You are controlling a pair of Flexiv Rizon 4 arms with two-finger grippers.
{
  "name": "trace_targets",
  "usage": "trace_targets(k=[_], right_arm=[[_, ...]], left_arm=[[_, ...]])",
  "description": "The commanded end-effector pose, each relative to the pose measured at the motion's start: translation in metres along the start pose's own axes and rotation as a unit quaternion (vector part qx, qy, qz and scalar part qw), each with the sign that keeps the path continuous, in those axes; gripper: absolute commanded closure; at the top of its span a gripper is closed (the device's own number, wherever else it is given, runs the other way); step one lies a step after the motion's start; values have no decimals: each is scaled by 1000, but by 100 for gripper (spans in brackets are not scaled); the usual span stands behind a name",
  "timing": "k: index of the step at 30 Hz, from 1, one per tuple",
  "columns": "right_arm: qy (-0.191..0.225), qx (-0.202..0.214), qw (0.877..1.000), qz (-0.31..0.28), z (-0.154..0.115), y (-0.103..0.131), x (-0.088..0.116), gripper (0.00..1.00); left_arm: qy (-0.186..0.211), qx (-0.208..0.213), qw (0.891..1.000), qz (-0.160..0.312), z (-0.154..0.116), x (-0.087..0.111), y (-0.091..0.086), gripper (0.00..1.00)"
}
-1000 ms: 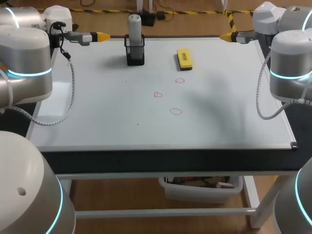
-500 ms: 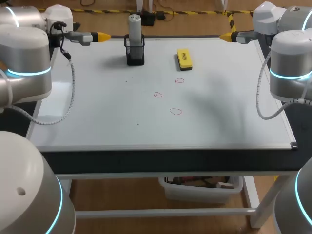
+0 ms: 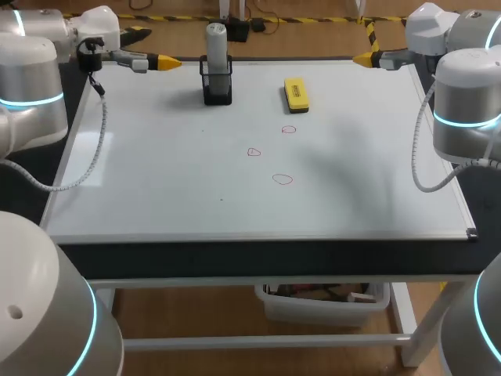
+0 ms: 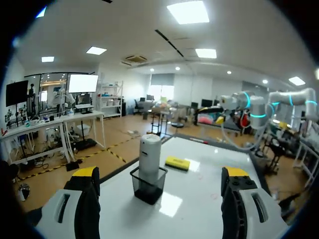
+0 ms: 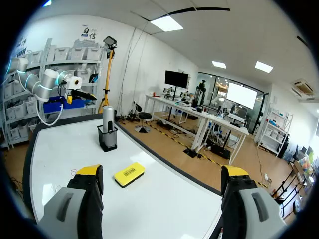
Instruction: Pick up the inspection probe, press it on each red-marked spot on the whiteboard one by one, put down the probe, pick up the eraser, and wipe off all the red marks.
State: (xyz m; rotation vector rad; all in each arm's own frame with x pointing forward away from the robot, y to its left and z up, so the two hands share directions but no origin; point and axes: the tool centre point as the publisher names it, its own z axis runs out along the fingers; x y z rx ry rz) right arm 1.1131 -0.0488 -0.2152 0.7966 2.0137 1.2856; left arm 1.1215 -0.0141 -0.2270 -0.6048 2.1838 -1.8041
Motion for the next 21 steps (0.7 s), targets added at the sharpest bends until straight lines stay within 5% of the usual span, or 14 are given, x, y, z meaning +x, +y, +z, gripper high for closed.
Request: trace_targets(k=[1, 21], right_arm=[[0, -1, 1000, 0, 0, -1, 0, 0], [0, -1, 1000, 0, 0, -1, 0, 0]], left_arm=[[107, 27, 994, 16, 21, -13, 8, 0], [215, 80, 973, 35, 78, -30, 19, 0]])
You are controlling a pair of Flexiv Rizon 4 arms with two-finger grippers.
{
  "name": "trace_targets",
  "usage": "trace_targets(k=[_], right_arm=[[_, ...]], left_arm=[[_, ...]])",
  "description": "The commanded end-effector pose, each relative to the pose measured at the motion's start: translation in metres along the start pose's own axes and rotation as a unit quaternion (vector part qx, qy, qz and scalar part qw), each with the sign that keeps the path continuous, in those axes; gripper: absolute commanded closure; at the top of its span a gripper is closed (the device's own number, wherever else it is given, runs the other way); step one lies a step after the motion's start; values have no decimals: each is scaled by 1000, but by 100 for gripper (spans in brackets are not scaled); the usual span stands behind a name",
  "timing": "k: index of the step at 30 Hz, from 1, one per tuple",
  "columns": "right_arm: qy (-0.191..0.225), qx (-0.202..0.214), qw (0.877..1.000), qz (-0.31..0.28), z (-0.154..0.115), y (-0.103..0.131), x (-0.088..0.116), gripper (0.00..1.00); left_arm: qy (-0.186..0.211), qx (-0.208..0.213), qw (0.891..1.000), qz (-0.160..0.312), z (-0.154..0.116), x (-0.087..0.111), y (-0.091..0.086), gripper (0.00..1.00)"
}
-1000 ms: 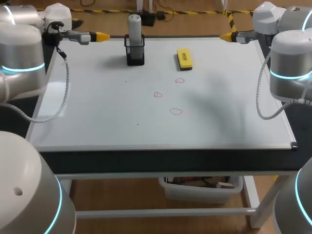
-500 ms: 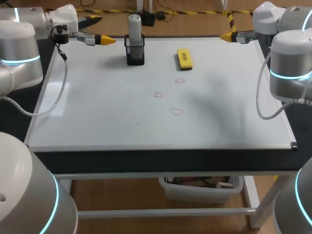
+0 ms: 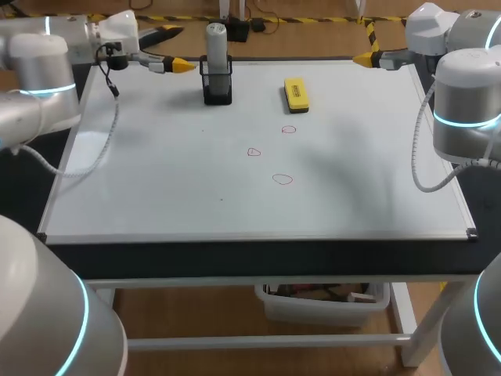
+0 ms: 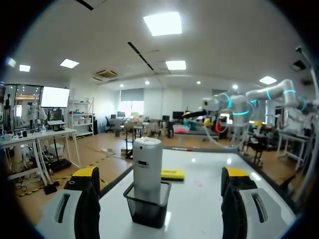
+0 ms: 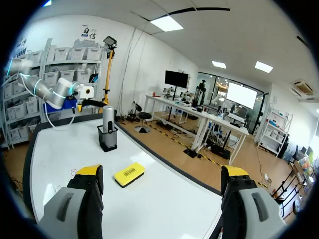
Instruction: Pick up the inspection probe, press it on each red-marked spot on the whiteboard one by one, put down the probe, pick up the eraser, and wipe off all the red marks.
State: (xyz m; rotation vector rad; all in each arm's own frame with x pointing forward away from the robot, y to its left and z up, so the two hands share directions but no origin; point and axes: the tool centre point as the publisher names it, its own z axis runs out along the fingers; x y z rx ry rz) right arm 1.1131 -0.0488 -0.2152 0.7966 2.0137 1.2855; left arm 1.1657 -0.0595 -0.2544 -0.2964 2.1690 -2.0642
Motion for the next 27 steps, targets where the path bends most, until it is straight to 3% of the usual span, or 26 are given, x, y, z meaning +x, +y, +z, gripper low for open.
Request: trace_targets(k=[1, 27], right_arm=[[0, -1, 1000, 0, 0, -1, 0, 0], [0, -1, 1000, 0, 0, -1, 0, 0]], left_arm=[[100, 19, 995, -4, 12, -13, 8, 0], [109, 30, 993, -13, 76, -20, 17, 0]])
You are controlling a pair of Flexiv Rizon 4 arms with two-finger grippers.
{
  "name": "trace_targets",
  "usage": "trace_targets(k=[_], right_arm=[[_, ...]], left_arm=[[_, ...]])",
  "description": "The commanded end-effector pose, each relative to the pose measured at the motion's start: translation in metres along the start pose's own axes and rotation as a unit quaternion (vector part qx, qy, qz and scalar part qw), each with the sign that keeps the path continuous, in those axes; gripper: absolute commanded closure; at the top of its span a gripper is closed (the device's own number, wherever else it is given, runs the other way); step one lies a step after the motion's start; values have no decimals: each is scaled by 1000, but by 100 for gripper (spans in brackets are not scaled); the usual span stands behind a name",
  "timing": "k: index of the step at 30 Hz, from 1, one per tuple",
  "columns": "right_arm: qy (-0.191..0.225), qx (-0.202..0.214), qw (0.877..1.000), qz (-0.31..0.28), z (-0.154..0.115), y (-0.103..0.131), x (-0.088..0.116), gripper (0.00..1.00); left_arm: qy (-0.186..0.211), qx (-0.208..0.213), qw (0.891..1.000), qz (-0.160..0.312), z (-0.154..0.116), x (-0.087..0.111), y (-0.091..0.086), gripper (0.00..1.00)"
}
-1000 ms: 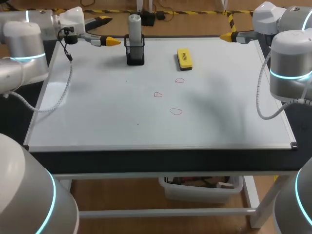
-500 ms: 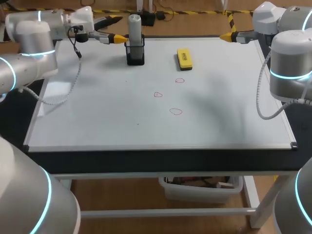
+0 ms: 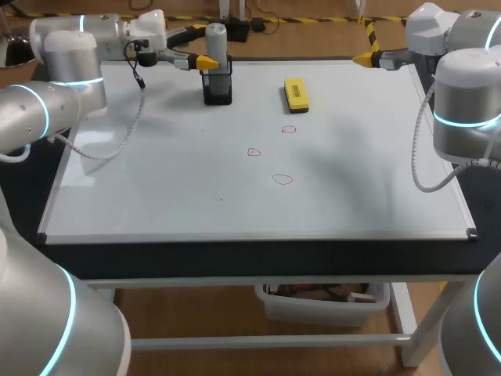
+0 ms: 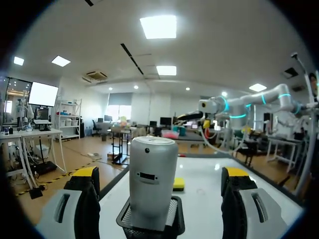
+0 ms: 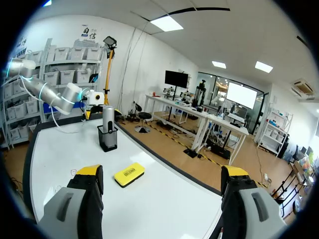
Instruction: Pick up the inspection probe, press it on each red-marked spot on the whiteboard one by one, put down the probe, pick up the eraser, and wipe off all the red marks.
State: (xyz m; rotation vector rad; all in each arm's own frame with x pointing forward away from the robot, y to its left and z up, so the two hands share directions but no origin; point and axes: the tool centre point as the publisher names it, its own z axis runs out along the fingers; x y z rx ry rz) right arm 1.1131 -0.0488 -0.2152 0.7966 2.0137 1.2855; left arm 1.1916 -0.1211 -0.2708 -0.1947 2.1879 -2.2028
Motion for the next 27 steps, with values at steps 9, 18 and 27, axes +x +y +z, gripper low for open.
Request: trace_targets(k=[9, 18, 27], right_arm=[[0, -1, 1000, 0, 0, -1, 0, 0], [0, -1, 1000, 0, 0, -1, 0, 0], [0, -1, 1000, 0, 0, -1, 0, 0]], left_arm=[[40, 6, 999, -11, 25, -15, 9, 0], [33, -1, 999, -18, 30, -19, 11, 0], [39, -9, 999, -19, 31, -20, 13, 57]])
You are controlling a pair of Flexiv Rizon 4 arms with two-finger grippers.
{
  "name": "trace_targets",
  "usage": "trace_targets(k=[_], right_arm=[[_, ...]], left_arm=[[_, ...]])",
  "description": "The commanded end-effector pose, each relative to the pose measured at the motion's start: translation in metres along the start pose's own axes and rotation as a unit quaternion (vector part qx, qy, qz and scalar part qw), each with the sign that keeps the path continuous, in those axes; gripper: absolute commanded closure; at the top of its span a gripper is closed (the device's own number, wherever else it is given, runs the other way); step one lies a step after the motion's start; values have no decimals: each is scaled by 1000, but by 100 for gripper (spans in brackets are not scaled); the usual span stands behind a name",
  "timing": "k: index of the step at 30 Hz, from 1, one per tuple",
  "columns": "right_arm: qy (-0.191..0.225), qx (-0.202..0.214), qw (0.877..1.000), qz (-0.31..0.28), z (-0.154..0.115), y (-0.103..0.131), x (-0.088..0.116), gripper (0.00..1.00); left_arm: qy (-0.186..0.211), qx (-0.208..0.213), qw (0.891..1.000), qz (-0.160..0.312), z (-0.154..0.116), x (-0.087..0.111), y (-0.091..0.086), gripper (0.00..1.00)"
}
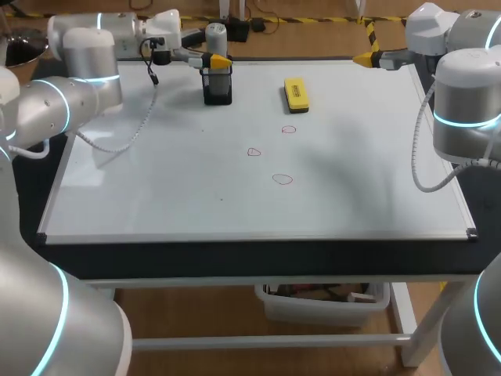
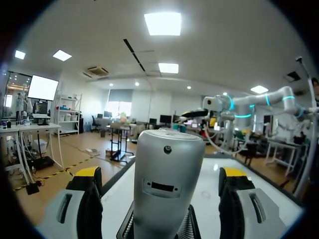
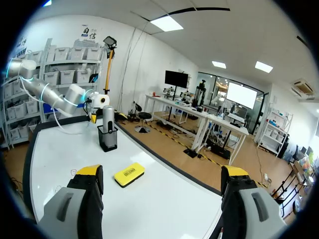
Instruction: Pick up the inspection probe, press it on each red-marked spot on the whiteboard one by one, put down the probe, pick up the eraser, and wipe off all the red marks.
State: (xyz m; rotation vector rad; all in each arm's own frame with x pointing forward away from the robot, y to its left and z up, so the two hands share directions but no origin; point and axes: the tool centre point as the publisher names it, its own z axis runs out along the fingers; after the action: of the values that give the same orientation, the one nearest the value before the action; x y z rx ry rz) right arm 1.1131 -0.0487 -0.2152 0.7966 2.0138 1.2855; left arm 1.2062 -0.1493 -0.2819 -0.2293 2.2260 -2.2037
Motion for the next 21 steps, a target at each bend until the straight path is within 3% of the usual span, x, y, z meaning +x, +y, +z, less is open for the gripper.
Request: trace_targets(k=[1, 2, 3, 12, 21], right_arm=[[0, -1, 1000, 0, 0, -1, 0, 0], [0, -1, 1000, 0, 0, -1, 0, 0], [0, -1, 1000, 0, 0, -1, 0, 0], [0, -1, 1000, 0, 0, -1, 0, 0], [0, -1, 1000, 0, 0, -1, 0, 0]], left_arm=[[37, 0, 999, -2, 1, -8, 3, 69], [37, -1, 999, -2, 1, -8, 3, 88], [39, -2, 999, -1, 0, -9, 3, 100], [42, -9, 999, 7, -5, -8, -1, 100], [36, -18, 999, 13, -5, 3, -27, 100]])
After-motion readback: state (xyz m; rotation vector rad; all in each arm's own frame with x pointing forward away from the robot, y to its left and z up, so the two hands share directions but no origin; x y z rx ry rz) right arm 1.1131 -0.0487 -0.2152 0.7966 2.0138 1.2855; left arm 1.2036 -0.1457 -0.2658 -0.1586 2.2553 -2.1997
